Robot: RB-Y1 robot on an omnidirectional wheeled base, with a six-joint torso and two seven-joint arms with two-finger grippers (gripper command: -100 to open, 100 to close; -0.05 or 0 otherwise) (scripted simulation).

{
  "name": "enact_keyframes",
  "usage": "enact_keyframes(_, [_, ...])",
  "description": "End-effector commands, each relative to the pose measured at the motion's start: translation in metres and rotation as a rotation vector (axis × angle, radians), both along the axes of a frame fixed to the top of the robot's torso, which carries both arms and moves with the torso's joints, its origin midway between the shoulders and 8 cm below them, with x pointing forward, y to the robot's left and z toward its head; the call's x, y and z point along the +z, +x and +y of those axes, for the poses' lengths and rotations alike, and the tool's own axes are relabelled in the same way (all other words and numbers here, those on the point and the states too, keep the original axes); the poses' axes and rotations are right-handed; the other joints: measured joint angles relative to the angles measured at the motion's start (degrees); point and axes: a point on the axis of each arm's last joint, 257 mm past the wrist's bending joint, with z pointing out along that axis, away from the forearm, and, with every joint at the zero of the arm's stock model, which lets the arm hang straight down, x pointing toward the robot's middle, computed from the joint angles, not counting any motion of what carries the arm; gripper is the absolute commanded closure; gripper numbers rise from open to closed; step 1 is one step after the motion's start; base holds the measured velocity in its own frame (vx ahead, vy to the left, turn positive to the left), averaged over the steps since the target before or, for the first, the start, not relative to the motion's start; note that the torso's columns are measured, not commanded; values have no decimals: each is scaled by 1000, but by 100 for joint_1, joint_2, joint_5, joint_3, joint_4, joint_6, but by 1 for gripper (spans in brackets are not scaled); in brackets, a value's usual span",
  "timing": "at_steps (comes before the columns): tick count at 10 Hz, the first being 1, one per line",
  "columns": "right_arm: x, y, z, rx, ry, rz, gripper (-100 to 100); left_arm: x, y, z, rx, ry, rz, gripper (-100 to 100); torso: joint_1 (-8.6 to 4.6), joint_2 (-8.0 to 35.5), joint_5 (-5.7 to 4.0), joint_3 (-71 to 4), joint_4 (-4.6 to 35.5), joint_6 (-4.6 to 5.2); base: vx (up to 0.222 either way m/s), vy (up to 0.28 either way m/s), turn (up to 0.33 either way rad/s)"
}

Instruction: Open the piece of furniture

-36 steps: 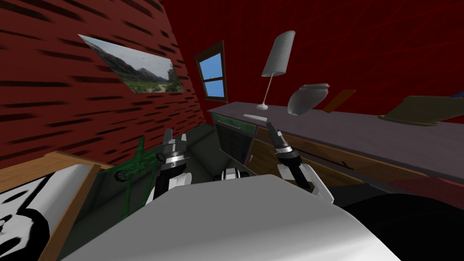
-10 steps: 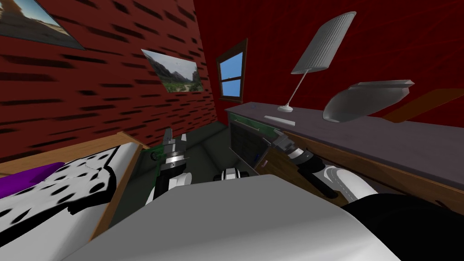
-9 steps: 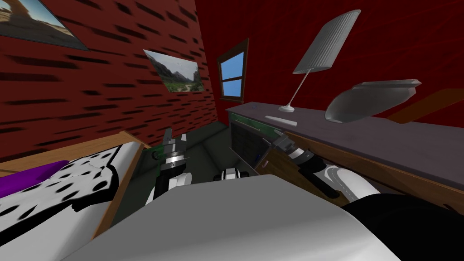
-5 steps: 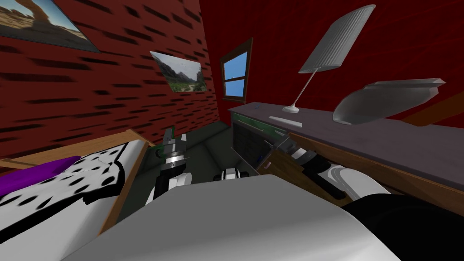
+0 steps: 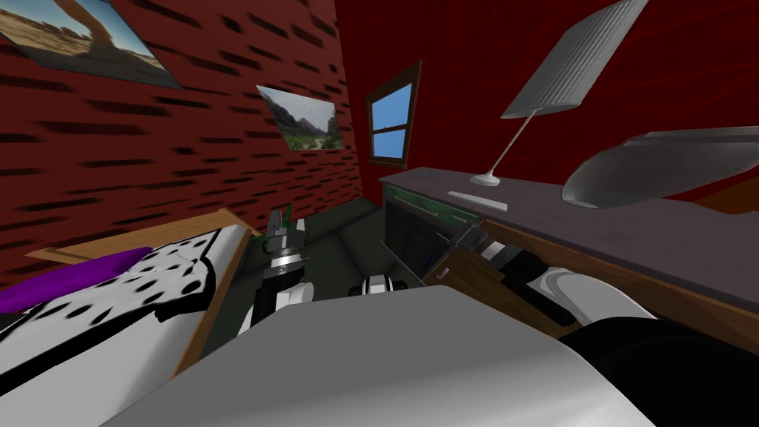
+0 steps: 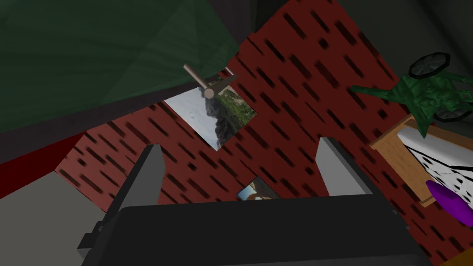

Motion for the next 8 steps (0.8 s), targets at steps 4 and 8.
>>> enact_keyframes(4, [-12, -2, -32, -20, -257, 46, -100, 0, 0, 0, 0, 0, 0, 0, 1, -1, 0, 0, 0, -1, 10, 29, 61])
enact_keyframes(8, [-16, -3, -53, -30, -419, 72, -100, 0, 0, 0, 0, 0, 0, 0, 1, 1, 0, 1, 0, -1, 9, 27, 65])
